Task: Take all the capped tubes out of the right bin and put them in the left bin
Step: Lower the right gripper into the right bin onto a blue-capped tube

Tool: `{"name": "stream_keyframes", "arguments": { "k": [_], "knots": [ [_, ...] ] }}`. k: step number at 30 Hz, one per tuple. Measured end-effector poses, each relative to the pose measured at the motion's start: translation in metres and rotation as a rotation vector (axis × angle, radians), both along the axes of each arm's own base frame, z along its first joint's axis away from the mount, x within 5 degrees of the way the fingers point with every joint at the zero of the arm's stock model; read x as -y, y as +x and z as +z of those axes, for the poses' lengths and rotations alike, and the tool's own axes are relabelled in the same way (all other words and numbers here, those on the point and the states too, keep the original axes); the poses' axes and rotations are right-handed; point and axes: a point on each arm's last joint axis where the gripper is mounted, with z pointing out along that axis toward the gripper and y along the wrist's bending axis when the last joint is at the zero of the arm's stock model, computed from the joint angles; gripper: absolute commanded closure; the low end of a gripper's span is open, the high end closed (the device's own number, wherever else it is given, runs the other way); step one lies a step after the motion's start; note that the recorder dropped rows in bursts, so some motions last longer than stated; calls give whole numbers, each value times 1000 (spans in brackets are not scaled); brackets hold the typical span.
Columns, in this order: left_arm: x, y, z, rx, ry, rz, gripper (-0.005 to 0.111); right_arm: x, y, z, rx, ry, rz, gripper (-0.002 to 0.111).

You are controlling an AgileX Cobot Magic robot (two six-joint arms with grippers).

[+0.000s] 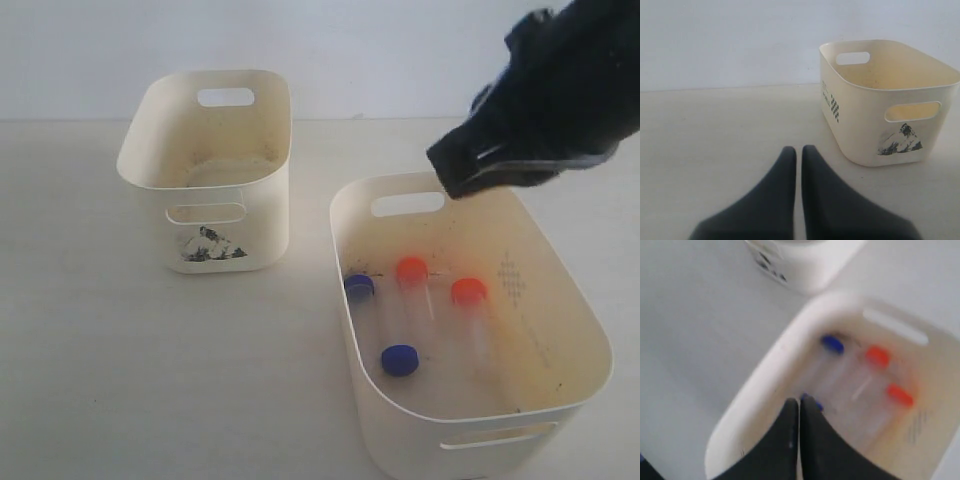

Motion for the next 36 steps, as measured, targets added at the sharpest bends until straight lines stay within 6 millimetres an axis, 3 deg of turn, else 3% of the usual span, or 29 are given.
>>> {"name": "stream_keyframes", "arguments": {
  "k": [4,8,11,15,17,30,36],
  "knots": [
    [0,0,0,0,0,0,102,6,10,-33,-295,-183,-177,109],
    [0,0,0,0,0,0,102,2,21,-57,-408,-252,-215,104],
    [0,0,0,0,0,0,102,-2,28,-70,-460,-274,-219,90],
    [0,0,0,0,0,0,102,-7,37,-87,-504,-291,-222,54],
    [0,0,0,0,0,0,102,-10,42,-95,-511,-290,-224,44],
    [0,0,0,0,0,0,102,-26,79,-118,-344,-129,-337,44],
    [0,0,0,0,0,0,102,-24,84,-127,-339,-149,-422,60]
  ]
}}
